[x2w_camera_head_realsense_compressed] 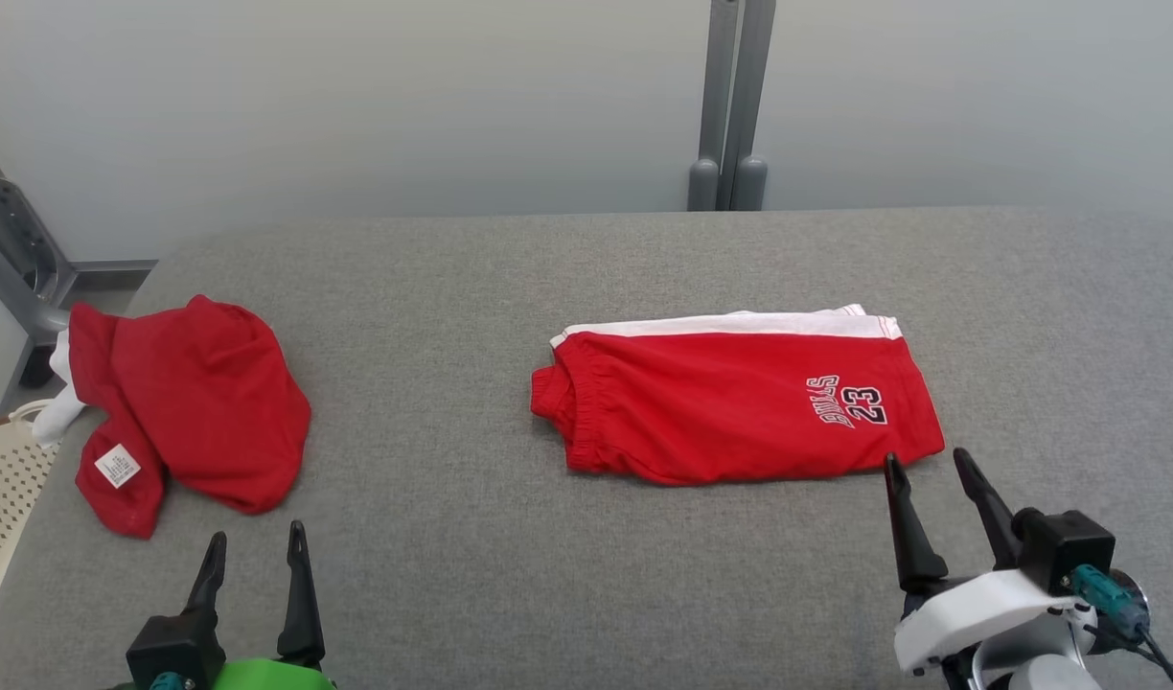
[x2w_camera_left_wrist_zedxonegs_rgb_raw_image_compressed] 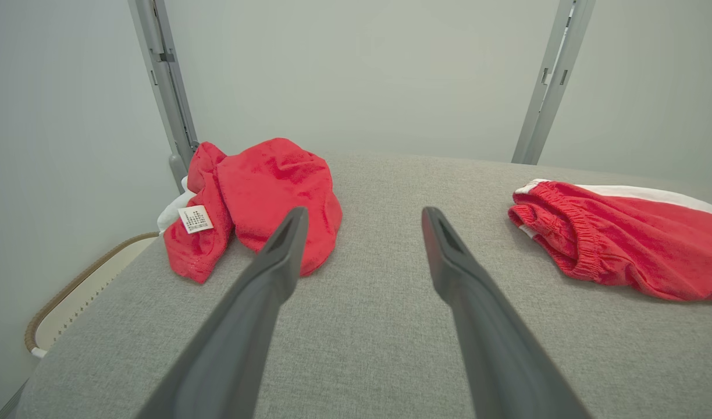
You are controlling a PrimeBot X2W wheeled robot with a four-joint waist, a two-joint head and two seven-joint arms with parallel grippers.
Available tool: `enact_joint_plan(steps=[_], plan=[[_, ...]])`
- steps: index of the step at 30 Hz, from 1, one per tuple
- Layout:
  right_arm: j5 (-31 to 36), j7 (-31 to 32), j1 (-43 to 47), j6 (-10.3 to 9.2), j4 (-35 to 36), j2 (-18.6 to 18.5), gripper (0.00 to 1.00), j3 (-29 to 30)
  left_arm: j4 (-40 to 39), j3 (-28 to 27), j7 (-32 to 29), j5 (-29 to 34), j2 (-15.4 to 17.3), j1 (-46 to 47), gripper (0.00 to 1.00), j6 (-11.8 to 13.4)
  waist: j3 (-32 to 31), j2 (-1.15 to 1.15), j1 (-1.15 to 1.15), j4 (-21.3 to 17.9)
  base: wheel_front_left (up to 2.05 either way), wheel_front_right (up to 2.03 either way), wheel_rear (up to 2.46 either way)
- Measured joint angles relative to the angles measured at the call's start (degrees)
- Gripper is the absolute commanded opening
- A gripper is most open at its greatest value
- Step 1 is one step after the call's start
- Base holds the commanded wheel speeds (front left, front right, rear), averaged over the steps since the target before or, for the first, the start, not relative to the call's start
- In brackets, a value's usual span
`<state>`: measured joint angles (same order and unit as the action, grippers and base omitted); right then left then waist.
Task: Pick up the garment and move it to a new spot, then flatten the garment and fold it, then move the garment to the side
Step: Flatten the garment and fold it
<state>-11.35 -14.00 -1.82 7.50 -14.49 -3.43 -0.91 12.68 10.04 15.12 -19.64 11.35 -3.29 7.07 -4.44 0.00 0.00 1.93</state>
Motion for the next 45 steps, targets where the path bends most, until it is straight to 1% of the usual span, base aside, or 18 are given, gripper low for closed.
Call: enact_joint_plan(steps=[3,6,12,21,31,35,39,42,45], plan=[[1.88,0.96,1.86,0.00,0.64,0.40,1.00,0.26,0.43,-0.45,-0.01,-1.10,0.12,-0.92,1.00,-0.65,-0.31,0.00,0.00,0.09,0.00,0.00,0.00],[2.37,2.01,3.32,0.00,0.69,0.44,1.00,0.12,1.00,-0.42,-0.63,-2.01,0.16,-1.87,1.00,-1.10,-0.50,0.00,0.00,0.09,0.00,0.00,0.00],[1.88,3.09,5.20,0.00,0.64,0.56,1.00,0.43,0.85,-0.41,-1.74,-2.70,0.15,-2.69,1.00,-1.08,-0.87,0.00,0.00,0.17,0.00,0.00,0.00],[0.67,3.82,5.52,0.00,1.11,0.56,1.00,-0.49,-0.89,-0.83,-2.04,-3.75,0.37,-3.43,1.00,-0.49,-0.88,0.00,0.00,0.00,0.00,0.00,0.00],[-0.21,4.19,4.90,0.00,1.23,0.56,1.00,-0.86,-1.02,-0.59,-2.29,-4.34,0.33,-3.49,1.00,-0.25,-0.01,0.00,0.00,0.13,0.00,0.00,0.00],[-1.25,7.94,2.60,0.00,0.75,0.55,1.00,-0.26,-1.13,-0.31,-2.26,-4.50,0.15,-3.48,1.00,-0.16,0.79,0.00,0.00,0.19,0.00,0.00,0.00],[0.53,16.07,-3.09,0.00,0.62,0.40,1.00,0.33,-1.58,0.40,-2.46,-4.41,0.05,-3.28,1.00,-0.01,1.97,0.00,0.00,0.25,0.00,0.00,0.00],[0.97,23.26,-8.52,0.00,-0.04,-1.92,1.00,1.03,-1.66,1.00,-2.50,-4.22,0.04,-2.83,1.00,-0.07,2.97,0.00,0.00,0.54,0.00,0.00,0.00],[0.90,28.35,-13.94,-0.01,-1.25,-4.81,1.00,1.33,-1.83,1.65,-2.55,-3.91,-0.02,-1.99,1.00,-0.27,4.08,0.00,0.00,1.07,0.00,0.00,0.00]])
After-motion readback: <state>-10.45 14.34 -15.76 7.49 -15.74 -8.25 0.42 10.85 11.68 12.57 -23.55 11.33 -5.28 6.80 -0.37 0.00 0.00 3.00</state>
